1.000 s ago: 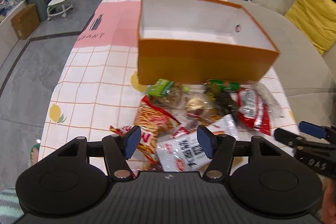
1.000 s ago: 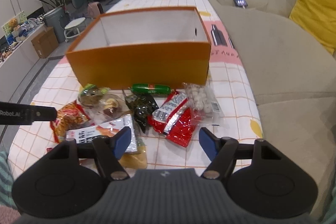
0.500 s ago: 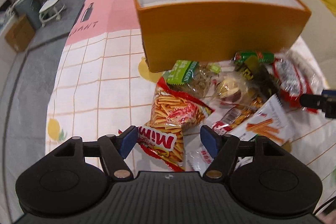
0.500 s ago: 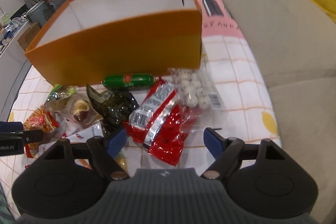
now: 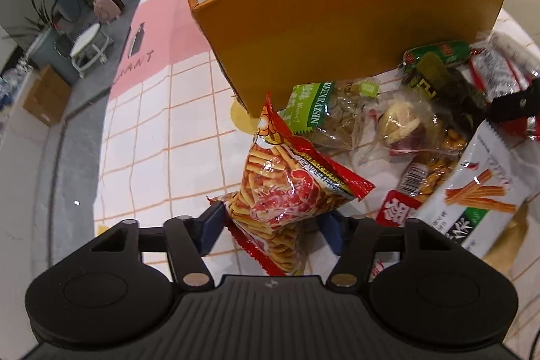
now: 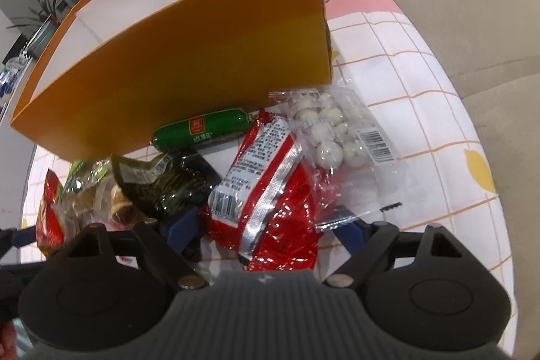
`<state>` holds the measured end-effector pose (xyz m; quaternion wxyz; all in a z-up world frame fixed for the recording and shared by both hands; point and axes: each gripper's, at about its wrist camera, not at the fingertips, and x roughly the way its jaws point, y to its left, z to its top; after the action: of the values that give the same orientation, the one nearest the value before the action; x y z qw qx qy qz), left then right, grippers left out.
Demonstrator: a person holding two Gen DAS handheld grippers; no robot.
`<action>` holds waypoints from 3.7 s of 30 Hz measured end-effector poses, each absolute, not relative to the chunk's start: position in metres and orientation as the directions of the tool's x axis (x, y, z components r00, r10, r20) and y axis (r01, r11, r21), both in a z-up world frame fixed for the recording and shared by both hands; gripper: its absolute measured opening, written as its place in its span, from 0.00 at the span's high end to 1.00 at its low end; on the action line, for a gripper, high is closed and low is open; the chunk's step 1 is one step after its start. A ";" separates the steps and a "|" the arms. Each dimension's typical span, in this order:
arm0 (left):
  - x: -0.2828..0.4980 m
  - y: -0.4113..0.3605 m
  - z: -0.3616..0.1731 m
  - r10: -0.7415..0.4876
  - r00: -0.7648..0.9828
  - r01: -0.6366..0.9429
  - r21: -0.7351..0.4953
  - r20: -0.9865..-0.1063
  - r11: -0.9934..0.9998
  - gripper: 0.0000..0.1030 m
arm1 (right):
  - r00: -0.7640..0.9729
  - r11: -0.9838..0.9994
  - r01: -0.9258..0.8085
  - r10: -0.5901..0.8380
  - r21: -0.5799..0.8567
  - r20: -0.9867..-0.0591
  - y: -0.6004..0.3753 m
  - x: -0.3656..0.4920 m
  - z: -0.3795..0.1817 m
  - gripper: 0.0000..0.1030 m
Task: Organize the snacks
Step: 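Grasp the red-and-yellow stick-snack bag with the left gripper while the right grasps the red-and-silver bag, then carry both bags over the orange box with the left and right grippers, then open both grippers to drop the bags into the box, then withdraw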
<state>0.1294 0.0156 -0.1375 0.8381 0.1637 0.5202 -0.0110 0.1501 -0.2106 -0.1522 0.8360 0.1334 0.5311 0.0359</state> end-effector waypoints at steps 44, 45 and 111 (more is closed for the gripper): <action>0.068 0.030 -0.005 -0.267 0.545 0.048 -0.288 -0.795 0.956 0.53 | 0.621 0.931 -0.273 0.363 0.242 -0.695 -0.204 0.031 -0.011 0.57; 0.072 0.031 0.000 -0.264 0.555 0.052 -0.284 -0.789 0.958 0.53 | 0.627 0.931 -0.283 0.363 0.233 -0.690 -0.204 0.034 -0.008 0.57; 0.311 0.027 -0.043 -0.039 0.259 0.095 -0.015 -0.965 0.995 0.35 | 0.175 0.855 -0.448 0.372 0.263 -0.912 -0.096 0.330 -0.118 0.56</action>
<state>0.3109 0.0274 -0.0434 0.7929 0.0229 0.6074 -0.0421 0.3302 -0.0958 -0.1175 0.7657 -0.0325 0.5839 0.2677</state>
